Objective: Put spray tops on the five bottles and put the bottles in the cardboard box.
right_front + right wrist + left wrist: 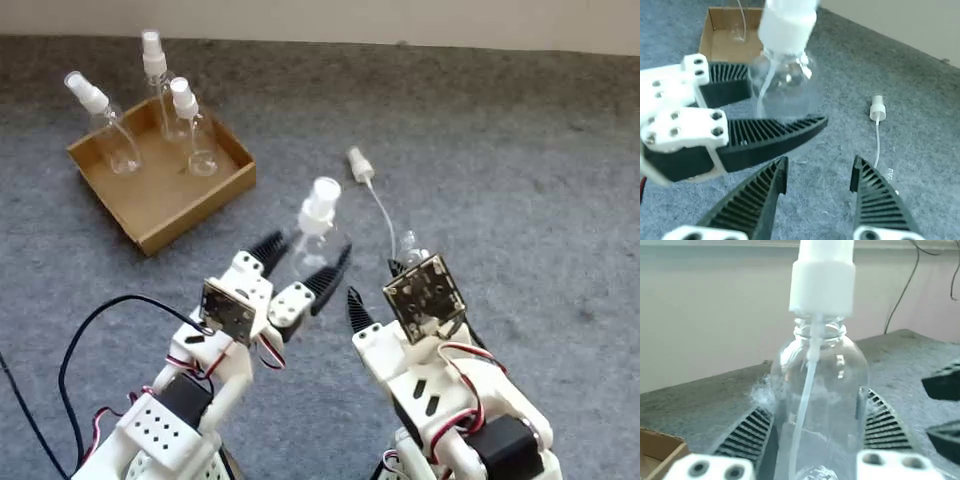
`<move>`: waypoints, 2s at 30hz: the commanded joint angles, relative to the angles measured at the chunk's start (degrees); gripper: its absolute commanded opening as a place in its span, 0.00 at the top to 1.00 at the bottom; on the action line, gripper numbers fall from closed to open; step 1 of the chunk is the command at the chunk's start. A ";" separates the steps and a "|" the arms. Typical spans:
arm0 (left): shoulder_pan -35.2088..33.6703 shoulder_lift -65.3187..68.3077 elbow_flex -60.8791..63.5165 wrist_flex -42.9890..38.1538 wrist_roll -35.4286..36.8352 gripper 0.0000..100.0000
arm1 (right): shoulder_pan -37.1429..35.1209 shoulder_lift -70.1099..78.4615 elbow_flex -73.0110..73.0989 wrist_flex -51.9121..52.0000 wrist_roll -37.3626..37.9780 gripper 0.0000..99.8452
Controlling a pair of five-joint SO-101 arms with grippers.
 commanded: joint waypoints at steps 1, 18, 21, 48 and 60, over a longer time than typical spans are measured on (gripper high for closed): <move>-3.82 -1.10 1.45 -2.11 -0.26 0.94 | -0.31 0.04 1.80 -3.56 0.70 0.83; -9.89 -1.10 1.45 -6.51 -0.26 0.94 | 6.46 0.04 28.35 -38.37 0.18 1.00; -9.80 -1.10 1.45 -6.51 -0.26 0.94 | 6.29 0.04 32.92 -42.07 0.18 1.00; -7.43 -1.10 1.54 -19.60 -0.26 0.94 | -1.89 0.04 46.55 -67.38 -7.03 1.00; 2.42 -1.10 1.45 -19.43 -0.18 0.94 | -6.55 0.04 48.22 -69.41 -3.43 1.00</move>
